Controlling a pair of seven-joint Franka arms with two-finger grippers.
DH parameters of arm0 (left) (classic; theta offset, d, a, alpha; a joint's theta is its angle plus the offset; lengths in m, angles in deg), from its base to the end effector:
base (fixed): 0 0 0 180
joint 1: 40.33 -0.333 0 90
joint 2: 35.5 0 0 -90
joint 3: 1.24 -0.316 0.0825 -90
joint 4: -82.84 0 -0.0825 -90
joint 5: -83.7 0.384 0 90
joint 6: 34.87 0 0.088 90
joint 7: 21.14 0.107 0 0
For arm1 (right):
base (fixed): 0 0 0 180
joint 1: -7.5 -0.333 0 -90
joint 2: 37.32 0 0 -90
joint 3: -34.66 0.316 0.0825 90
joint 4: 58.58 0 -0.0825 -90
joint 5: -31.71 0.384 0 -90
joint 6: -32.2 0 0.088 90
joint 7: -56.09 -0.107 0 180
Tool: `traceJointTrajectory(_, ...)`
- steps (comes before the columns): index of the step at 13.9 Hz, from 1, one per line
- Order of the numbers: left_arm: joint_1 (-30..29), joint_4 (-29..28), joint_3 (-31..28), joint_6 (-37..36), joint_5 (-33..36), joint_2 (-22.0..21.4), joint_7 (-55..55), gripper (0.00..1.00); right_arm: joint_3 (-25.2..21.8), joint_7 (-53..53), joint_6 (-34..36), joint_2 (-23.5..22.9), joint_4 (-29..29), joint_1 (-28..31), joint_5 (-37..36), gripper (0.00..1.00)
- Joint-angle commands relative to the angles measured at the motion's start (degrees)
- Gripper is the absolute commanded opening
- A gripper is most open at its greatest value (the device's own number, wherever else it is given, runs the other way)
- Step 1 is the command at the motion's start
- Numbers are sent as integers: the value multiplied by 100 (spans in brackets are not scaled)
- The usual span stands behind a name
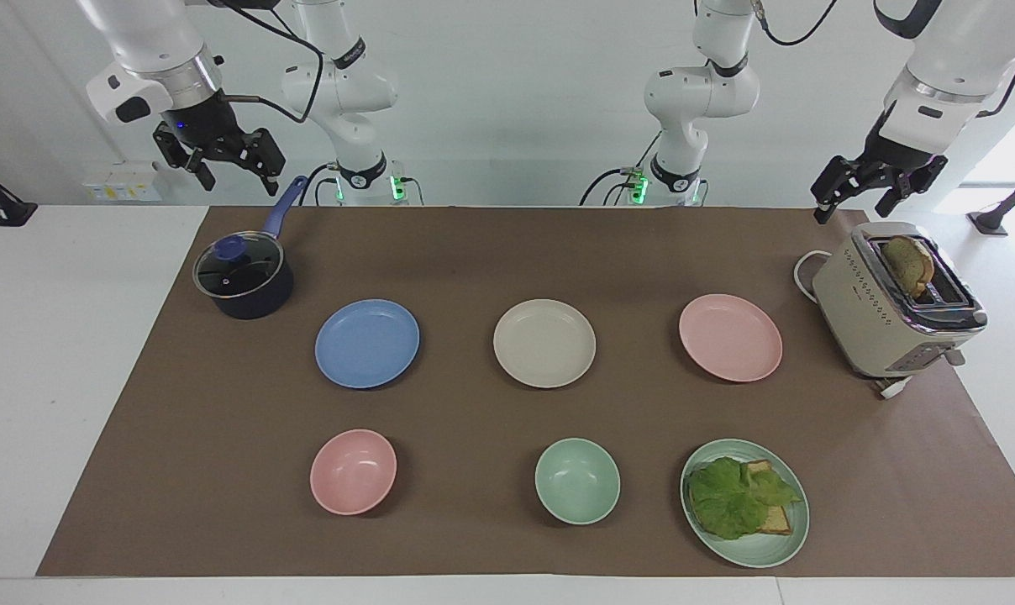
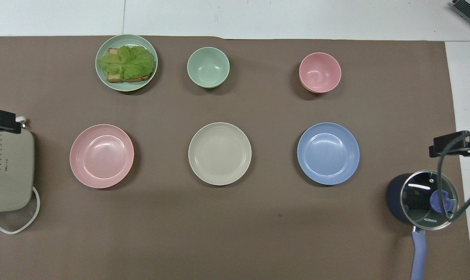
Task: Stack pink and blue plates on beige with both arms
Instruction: 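Move the left gripper toward the pink plate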
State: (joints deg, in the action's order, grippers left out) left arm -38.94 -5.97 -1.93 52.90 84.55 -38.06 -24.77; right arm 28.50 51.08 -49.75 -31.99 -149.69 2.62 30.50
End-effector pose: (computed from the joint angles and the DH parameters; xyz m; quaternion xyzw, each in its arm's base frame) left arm 0.5369 -0.0048 0.6552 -0.9995 -0.0259 -0.0135 0.0066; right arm 0.5103 -0.0169 0.6529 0.9979 -0.0556 -0.0335 0.0066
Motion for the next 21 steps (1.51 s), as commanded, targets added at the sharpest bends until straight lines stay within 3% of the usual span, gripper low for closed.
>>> traceJointTrajectory(1,19,-14,-11,-41,-68,-78,21,100,-8,158,-66,-5,-20,49,120,100)
traceJointTrajectory(7,-156,-417,-46,73,-138,-131,-6,100,-8,158,-66,-5,-20,49,120,100)
traceJointTrajectory(13,-366,-1989,-46,1732,-252,-96,12,100,-8,158,-66,-5,-20,49,120,100)
traceJointTrajectory(16,-542,-2534,-46,2444,-296,132,292,100,-8,158,-66,-5,-11,49,120,100)
traceJointTrajectory(21,-561,-2790,-46,2938,-296,791,328,100,-8,158,-66,-5,-20,49,112,100)
